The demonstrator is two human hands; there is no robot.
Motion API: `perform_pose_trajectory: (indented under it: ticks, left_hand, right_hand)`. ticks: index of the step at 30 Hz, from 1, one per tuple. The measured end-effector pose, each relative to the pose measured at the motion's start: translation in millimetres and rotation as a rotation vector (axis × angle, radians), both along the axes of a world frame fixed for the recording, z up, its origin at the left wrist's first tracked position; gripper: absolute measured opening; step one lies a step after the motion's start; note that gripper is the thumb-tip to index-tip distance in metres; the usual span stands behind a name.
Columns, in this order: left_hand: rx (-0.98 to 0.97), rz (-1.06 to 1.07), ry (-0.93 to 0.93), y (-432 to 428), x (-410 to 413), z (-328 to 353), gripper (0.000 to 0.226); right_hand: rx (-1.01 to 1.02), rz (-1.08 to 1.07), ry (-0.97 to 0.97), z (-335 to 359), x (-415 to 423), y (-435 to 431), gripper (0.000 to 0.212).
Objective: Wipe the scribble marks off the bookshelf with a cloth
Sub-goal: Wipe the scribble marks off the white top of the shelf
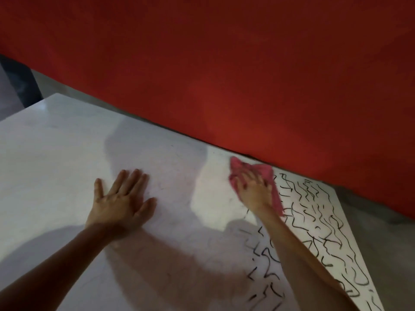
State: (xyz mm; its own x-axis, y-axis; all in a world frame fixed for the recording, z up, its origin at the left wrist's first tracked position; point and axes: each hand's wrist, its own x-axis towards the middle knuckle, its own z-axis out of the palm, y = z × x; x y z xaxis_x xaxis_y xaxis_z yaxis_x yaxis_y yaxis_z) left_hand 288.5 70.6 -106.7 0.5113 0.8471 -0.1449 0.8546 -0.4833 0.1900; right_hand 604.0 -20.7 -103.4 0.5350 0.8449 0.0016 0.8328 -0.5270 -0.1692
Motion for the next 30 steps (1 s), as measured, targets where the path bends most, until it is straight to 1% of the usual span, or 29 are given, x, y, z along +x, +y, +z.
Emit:
perform_pose_trajectory:
  ticks: [2, 3, 5, 6, 7, 8, 10, 12, 13, 14, 15, 16, 17, 18, 19, 20, 21, 22, 23, 25, 26, 27, 28, 29, 30]
  left_hand:
    - [0.007, -0.004, -0.006, 1, 1, -2, 0.099]
    - [0.012, -0.007, -0.009, 2, 2, -3, 0.099]
    - [0.012, -0.014, 0.002, 2, 2, -3, 0.099]
    - [0.016, -0.019, 0.009, 1, 1, -3, 0.099]
    - [0.023, -0.022, 0.013, 1, 1, -4, 0.099]
    - [0.027, -0.027, 0.018, 1, 0, -5, 0.099]
    - [0.025, -0.039, 0.028, 0, 0, -3, 0.096]
    - [0.028, -0.034, 0.016, 1, -1, -4, 0.082]
    - [0.031, -0.037, 0.001, 2, 0, -4, 0.074]
    - [0.035, -0.044, -0.024, 4, 0, -6, 0.069]
    - [0.040, -0.060, -0.056, 4, -1, -7, 0.068]
    - [0.041, -0.085, -0.101, 4, -3, -9, 0.071]
    - [0.046, -0.131, -0.155, 2, -8, -11, 0.076]
    - [0.056, -0.195, -0.216, -2, -14, -12, 0.079]
    - [0.058, -0.262, -0.276, -8, -22, -15, 0.078]
    - [0.051, -0.317, -0.338, -14, -30, -17, 0.075]
    - [0.034, -0.347, -0.404, -20, -38, -18, 0.073]
    - [0.023, -0.352, -0.465, -26, -43, -17, 0.070]
    - [0.019, -0.344, -0.514, -33, -47, -14, 0.068]
    - [0.044, -0.336, -0.596, -49, -46, -3, 0.061]
    - [0.056, -0.333, -0.626, -57, -42, 3, 0.056]
    - [0.042, -0.331, -0.633, -68, -39, 11, 0.053]
    - [-0.006, -0.346, -0.592, -80, -34, 18, 0.054]
    - [-0.065, -0.379, -0.497, -93, -30, 23, 0.057]
    - [-0.080, -0.400, -0.369, -108, -25, 26, 0.057]
  right_hand:
    - [-0.044, -0.253, 0.063, 6, 32, -22, 0.051]
    - [-0.052, -0.321, 0.090, 9, 32, -25, 0.053]
    - [-0.063, -0.373, 0.112, 8, 0, -23, 0.055]
    - [-0.056, -0.362, 0.122, 6, -26, -22, 0.056]
    - [-0.040, -0.307, 0.125, 3, -56, -22, 0.056]
    - [-0.006, -0.209, 0.086, -1, -90, -27, 0.055]
    - [0.122, 0.028, -0.056, -8, -167, -55, 0.052]
    - [0.167, 0.314, -0.034, -14, -224, -95, 0.051]
    - [0.135, 0.417, -0.012, -12, -232, -112, 0.050]
    - [0.098, 0.475, 0.019, -10, -224, -123, 0.049]
    - [0.062, 0.462, -0.009, -7, -209, -131, 0.049]
    - [0.025, 0.391, -0.062, -7, -187, -136, 0.053]
    - [-0.001, 0.261, -0.103, -6, -165, -140, 0.059]
    - [-0.023, 0.107, -0.086, -4, -143, -139, 0.066]
    - [-0.066, -0.083, -0.011, -2, -131, -138, 0.068]
    - [-0.095, -0.246, 0.043, 1, -130, -135, 0.067]
    - [-0.095, -0.364, 0.075, 3, -140, -128, 0.065]
    - [-0.097, -0.417, 0.111, 4, -161, -119, 0.062]
    - [-0.093, -0.397, 0.141, 5, -188, -111, 0.062]
    - [-0.039, -0.197, 0.188, 5, -249, -103, 0.069]
    - [0.007, -0.087, 0.259, 6, -270, -103, 0.065]
    - [0.111, -0.062, 0.405, 10, -280, -108, 0.055]
    - [0.270, -0.130, 0.612, 16, -278, -113, 0.045]
    - [0.449, -0.255, 0.771, 23, -271, -121, 0.041]
    - [0.621, -0.417, 0.809, 30, -259, -131, 0.041]
